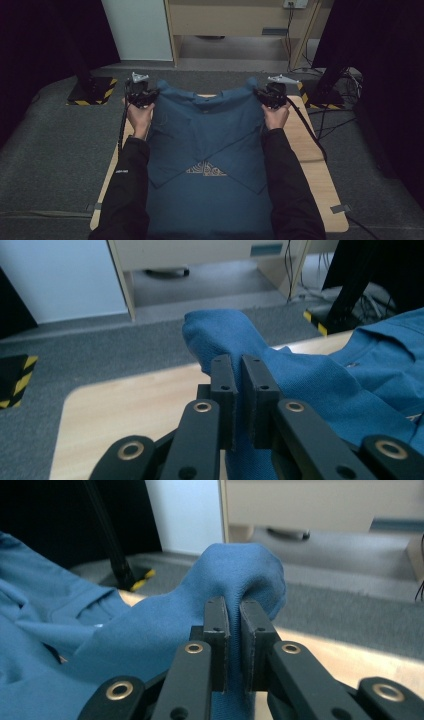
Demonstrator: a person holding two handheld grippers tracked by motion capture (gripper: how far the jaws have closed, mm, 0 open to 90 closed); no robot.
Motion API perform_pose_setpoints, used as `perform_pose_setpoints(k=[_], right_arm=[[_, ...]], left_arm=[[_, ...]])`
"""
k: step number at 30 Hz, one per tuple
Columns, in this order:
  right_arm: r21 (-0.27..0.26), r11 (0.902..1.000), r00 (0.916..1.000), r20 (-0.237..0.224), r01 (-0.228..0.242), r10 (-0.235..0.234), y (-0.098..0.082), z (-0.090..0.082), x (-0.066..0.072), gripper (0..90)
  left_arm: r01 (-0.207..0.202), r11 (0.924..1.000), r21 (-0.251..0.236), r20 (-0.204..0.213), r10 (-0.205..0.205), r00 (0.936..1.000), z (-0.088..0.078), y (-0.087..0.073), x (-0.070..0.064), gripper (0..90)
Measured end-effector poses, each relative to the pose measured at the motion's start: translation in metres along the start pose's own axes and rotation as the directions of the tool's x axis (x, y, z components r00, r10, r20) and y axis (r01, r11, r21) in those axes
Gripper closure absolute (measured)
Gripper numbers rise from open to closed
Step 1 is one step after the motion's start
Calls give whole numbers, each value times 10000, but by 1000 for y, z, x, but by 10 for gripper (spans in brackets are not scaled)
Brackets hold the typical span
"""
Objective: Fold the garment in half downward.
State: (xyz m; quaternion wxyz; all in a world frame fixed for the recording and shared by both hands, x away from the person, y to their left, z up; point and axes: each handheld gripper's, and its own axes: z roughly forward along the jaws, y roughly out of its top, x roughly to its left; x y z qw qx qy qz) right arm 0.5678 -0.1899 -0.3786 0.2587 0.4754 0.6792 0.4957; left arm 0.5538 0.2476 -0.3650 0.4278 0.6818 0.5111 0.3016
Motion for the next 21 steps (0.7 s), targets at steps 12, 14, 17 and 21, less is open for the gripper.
perform_pose_setpoints(k=[12, 14, 17, 21], right_arm=[[-583, 9978, 9995, 107, 310, -305, 14, -22, 9, 830], [-319, 9989, 9992, 192, 353, -347, 6, -27, 7, 828], [-56, 9993, 9990, 234, 375, -374, -3, -34, 2, 825], [217, 9993, 9995, 25, 303, -304, -19, -45, 1, 825]], left_arm=[[-296, 9980, -565, 191, 307, 9993, -29, 8, -9, 844], [-279, 9987, -430, 229, 289, 9993, -33, 0, -9, 844], [-258, 9994, -223, 420, 267, 9988, -43, -10, -9, 843], [-512, 9987, 25, 602, 509, 9969, -59, -29, -16, 841]])
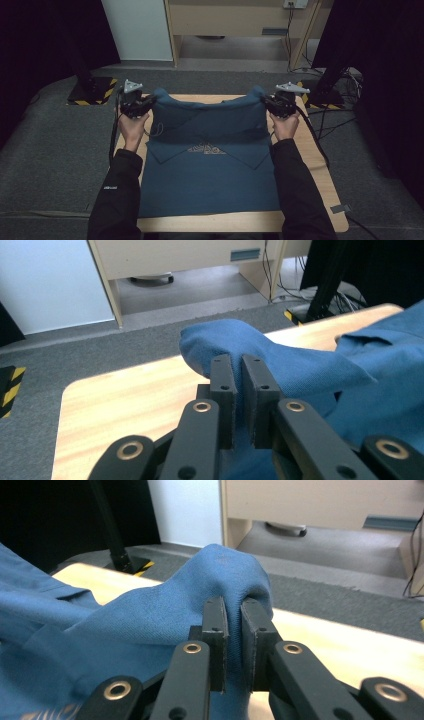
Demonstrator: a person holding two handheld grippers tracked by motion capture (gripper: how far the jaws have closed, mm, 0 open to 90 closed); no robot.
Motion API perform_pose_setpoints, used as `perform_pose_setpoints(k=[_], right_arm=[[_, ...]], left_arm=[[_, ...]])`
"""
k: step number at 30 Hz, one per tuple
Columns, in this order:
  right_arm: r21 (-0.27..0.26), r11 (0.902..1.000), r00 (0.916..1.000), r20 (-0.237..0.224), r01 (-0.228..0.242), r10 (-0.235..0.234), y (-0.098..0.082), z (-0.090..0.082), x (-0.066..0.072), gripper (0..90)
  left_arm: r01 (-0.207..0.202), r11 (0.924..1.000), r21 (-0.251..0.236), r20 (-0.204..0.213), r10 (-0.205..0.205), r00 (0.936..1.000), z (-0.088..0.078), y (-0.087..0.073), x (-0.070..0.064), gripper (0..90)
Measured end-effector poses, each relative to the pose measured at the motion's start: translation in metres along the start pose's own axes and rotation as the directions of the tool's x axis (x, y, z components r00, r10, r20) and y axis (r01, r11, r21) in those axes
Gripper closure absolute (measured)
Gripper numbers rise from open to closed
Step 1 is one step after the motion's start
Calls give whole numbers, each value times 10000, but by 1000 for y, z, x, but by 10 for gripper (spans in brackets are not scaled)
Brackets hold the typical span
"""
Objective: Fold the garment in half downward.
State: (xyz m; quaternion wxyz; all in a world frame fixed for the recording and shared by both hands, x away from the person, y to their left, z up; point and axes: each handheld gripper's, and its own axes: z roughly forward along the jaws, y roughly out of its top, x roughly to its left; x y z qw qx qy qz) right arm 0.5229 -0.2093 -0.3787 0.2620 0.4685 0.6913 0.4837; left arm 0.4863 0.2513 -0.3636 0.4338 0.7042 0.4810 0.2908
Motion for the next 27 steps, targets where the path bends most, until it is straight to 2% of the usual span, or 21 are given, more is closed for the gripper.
perform_pose_setpoints(k=[4, 7, 11, 15, 17, 22, 25, 27], right_arm=[[355, 9989, 9995, 31, 299, -300, -19, -9, 3, 823], [630, 9976, 9996, -85, 279, -274, -36, -16, 5, 822], [905, 9957, 9991, -393, 171, -136, -62, -30, 9, 814], [1379, 9904, 9987, -512, 127, -57, -91, -37, 15, 808], [1687, 9855, 9988, -477, 179, -100, -106, -38, 18, 806], [2276, 9735, 9992, -362, 225, -146, -136, -47, 22, 787], [2630, 9648, 9999, -138, -43, 82, -147, -51, 24, 766], [2884, 9574, 9999, 97, -152, 129, -155, -53, 26, 744]], left_arm=[[111, 9998, 133, 235, -114, 9997, -11, -20, -7, 841], [84, 9988, 479, 385, -102, 9992, -20, -42, -14, 840], [-165, 9943, 1051, 456, 117, 9989, -34, -70, -25, 838], [-70, 9912, 1325, 507, 3, 9987, -42, -96, -35, 834], [-109, 9854, 1701, 406, 41, 9992, -41, -110, -40, 832], [557, 9718, 2292, 438, -674, 9968, -43, -142, -43, 826], [602, 9635, 2607, 361, -720, 9968, -45, -152, -46, 817], [486, 9589, 2797, 241, -576, 9980, -45, -158, -50, 809]])
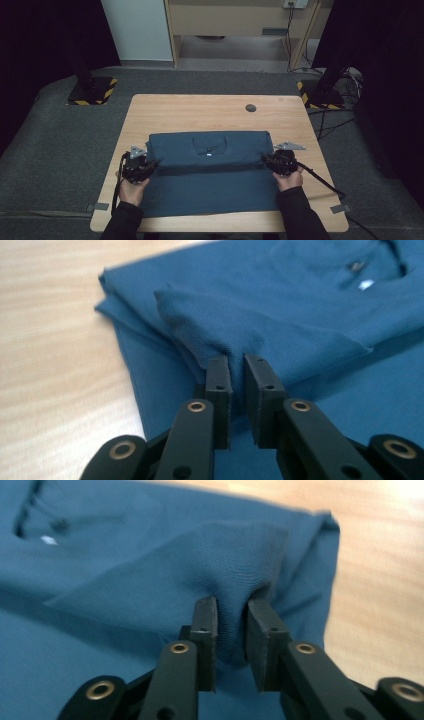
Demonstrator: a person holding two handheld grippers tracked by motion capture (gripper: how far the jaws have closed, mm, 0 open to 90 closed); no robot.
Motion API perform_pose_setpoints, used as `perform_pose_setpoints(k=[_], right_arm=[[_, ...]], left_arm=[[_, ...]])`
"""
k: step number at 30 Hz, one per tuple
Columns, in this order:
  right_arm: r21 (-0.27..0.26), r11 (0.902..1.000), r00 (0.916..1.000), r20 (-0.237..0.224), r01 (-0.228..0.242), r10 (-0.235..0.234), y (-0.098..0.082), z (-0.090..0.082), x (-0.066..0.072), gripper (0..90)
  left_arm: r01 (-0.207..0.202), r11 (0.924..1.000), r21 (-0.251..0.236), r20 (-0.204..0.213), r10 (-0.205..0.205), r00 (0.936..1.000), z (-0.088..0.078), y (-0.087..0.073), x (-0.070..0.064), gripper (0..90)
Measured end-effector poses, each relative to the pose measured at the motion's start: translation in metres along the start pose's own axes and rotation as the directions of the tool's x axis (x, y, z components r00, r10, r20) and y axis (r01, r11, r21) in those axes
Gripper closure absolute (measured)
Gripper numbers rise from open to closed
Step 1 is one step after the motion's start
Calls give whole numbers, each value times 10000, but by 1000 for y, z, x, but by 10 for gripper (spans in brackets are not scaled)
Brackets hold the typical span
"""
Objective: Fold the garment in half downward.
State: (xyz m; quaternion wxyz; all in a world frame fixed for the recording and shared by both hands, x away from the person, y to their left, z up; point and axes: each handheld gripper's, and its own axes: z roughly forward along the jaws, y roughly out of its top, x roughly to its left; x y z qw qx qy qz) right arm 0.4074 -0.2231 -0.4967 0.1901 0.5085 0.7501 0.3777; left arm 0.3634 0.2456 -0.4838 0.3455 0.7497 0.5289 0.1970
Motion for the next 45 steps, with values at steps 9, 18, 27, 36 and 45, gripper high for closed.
perform_pose_setpoints(k=[9, 18, 27, 36, 45], right_arm=[[250, 9993, 9996, 62, -286, 285, -25, -1, -6, 560], [264, 9962, 9966, 5, 827, -827, -40, -6, 0, 372], [614, 9932, 9946, 246, 990, -1007, -50, -1, 6, 262], [214, 9987, 9953, 851, 453, -469, -64, -10, 18, 260], [-435, 9989, 9996, 241, 162, -151, -56, -20, 14, 218]], left_arm=[[-305, 9986, 440, -577, 330, 9978, 0, -28, -7, 744], [-681, 9962, 538, -1002, 732, 9923, -7, -56, -10, 485], [-747, 9955, 581, -1274, 816, 9885, -4, -61, -8, 326], [-797, 9947, 645, -1353, 878, 9869, 0, -56, 2, 323], [-398, 9991, 175, -647, 409, 9971, -2, -51, 4, 297]])
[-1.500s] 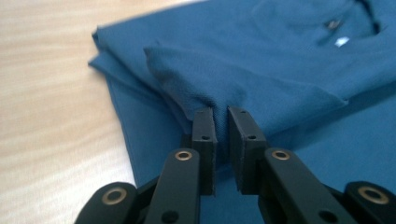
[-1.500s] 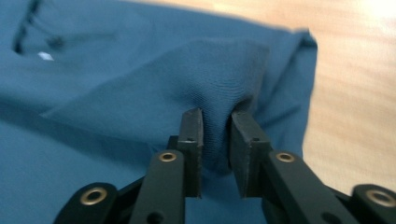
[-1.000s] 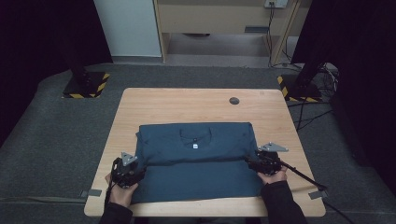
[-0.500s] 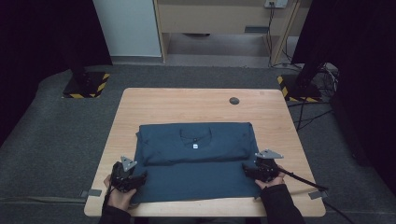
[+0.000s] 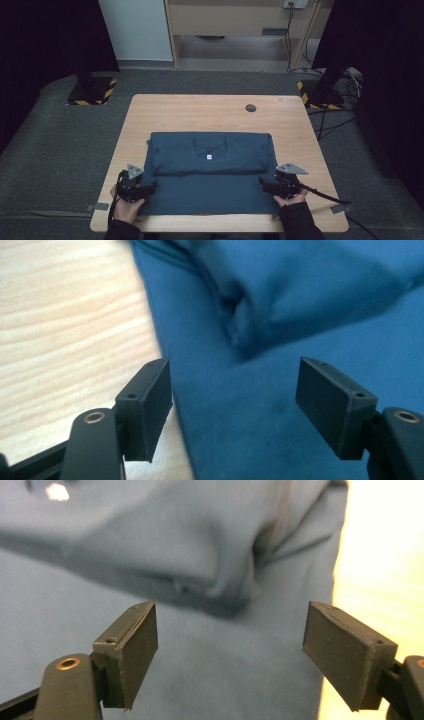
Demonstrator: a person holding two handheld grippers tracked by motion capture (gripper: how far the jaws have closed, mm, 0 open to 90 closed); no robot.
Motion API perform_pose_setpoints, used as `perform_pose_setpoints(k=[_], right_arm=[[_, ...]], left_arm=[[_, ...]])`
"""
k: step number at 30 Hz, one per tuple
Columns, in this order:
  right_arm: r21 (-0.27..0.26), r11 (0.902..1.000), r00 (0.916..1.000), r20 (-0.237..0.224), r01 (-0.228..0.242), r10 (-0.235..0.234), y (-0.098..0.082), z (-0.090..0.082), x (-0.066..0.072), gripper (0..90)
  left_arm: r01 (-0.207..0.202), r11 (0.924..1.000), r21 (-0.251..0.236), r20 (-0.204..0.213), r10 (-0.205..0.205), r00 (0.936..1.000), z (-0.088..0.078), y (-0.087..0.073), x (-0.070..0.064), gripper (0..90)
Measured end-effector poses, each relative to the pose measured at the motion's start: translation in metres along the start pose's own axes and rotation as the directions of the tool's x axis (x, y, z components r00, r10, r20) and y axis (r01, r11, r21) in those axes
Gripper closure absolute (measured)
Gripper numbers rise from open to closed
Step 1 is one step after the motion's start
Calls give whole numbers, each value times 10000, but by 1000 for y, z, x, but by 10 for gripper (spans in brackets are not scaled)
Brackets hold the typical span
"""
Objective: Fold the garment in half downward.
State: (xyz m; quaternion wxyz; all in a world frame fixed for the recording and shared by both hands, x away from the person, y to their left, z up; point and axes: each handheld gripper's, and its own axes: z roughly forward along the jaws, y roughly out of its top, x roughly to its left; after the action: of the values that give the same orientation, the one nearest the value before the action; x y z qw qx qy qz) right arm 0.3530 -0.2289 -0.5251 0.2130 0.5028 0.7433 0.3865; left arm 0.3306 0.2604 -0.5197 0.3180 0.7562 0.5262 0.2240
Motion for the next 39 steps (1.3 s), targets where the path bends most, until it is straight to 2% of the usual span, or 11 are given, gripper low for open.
perform_pose_setpoints(k=[6, 9, 15, 17, 22, 25, 27, 30, 32, 35, 39], right_arm=[[-709, 9961, 9983, -277, -526, 508, 17, -10, -11, 234], [-795, 9962, 9993, -181, -355, 341, 27, -9, -12, 247], [-740, 9968, 9993, -232, -319, 302, 53, 3, -13, 277], [-691, 9956, 9969, -509, -628, 593, 60, 9, -17, 294], [-239, 9953, 9945, -485, -941, 929, 72, 29, -26, 307], [-64, 9936, 9923, -514, -1128, 1123, 77, 38, -30, 325], [46, 9910, 9882, -741, -1340, 1339, 79, 44, -34, 357], [301, 9797, 9727, -1174, -1981, 2003, 76, 53, -43, 401], [406, 9736, 9642, -1355, -2246, 2280, 72, 56, -47, 443], [502, 9738, 9640, -1386, -2218, 2267, 68, 58, -49, 515], [723, 9743, 9654, -1374, -2133, 2216, 64, 62, -49, 609]], left_arm=[[240, 9982, -551, 152, -231, 9996, 1, 15, 4, 274], [688, 9956, -637, 293, -671, 9973, 6, 25, 11, 280], [1100, 9909, -778, 527, -1061, 9930, 11, 41, 23, 284], [1373, 9858, -969, 788, -1299, 9884, 11, 44, 27, 300], [1307, 9879, -831, 785, -1243, 9891, 19, 52, 32, 299], [1504, 9851, -829, 1016, -1417, 9847, 27, 53, 35, 314], [1538, 9856, -699, 1108, -1456, 9831, 32, 52, 36, 315], [1669, 9832, -736, 1274, -1567, 9794, 39, 52, 37, 341], [1634, 9839, -723, 1308, -1531, 9795, 43, 52, 37, 361], [1611, 9851, -602, 1217, -1530, 9807, 48, 52, 36, 395], [1805, 9812, -684, 1177, -1717, 9781, 52, 51, 36, 487]])
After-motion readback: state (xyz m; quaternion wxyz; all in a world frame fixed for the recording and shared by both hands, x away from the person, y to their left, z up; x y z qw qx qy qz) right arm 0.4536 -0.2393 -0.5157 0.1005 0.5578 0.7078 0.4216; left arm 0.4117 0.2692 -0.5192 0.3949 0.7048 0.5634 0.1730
